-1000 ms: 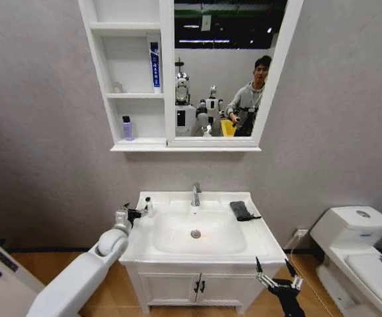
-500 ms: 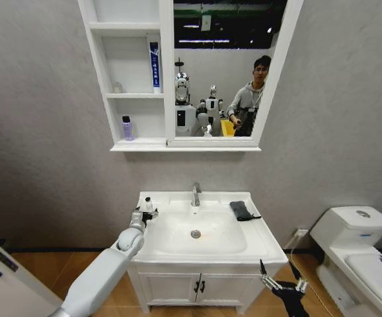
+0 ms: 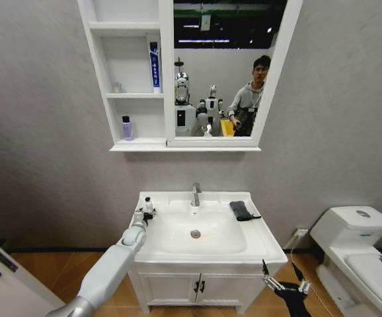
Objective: Move facial cleanser and shampoo from washbasin to cabinet, then wipe washbasin with towel.
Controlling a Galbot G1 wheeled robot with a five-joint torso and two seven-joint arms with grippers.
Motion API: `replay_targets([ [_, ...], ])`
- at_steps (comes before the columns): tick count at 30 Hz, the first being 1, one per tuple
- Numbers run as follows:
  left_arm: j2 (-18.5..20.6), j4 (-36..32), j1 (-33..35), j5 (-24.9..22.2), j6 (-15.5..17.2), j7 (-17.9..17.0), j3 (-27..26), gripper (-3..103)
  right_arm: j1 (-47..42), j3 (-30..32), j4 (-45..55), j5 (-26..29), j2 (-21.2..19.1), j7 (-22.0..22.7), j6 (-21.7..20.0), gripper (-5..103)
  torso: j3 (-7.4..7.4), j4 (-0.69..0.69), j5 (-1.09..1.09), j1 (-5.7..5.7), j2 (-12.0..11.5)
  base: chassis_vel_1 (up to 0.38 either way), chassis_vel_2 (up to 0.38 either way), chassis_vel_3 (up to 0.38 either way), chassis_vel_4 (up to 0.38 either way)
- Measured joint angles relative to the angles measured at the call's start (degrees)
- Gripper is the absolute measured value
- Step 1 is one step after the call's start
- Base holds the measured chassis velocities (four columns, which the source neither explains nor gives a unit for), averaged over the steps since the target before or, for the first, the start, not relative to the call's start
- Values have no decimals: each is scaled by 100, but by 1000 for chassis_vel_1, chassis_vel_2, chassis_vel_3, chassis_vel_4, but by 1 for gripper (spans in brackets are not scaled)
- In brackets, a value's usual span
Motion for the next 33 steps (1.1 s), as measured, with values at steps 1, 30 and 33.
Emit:
replay_targets([
  [1,21,-42,12,0,0,1,0,57,1,-7,-3,0,6,0,0,100,0,0,0,0,0,0,0,0,0],
  [30,2838,-4855,-219,-2521,1957,-1159,-367,30,12,-66,220,-147,38,217,-137,100,-1,1,0,-1,1,0,0,0,0],
  [33,3375,-5195,-825,-3539,2442,-1221,-388,30,18,-93,242,-160,35,217,-139,100,-1,1,-1,-1,0,0,0,0,0],
])
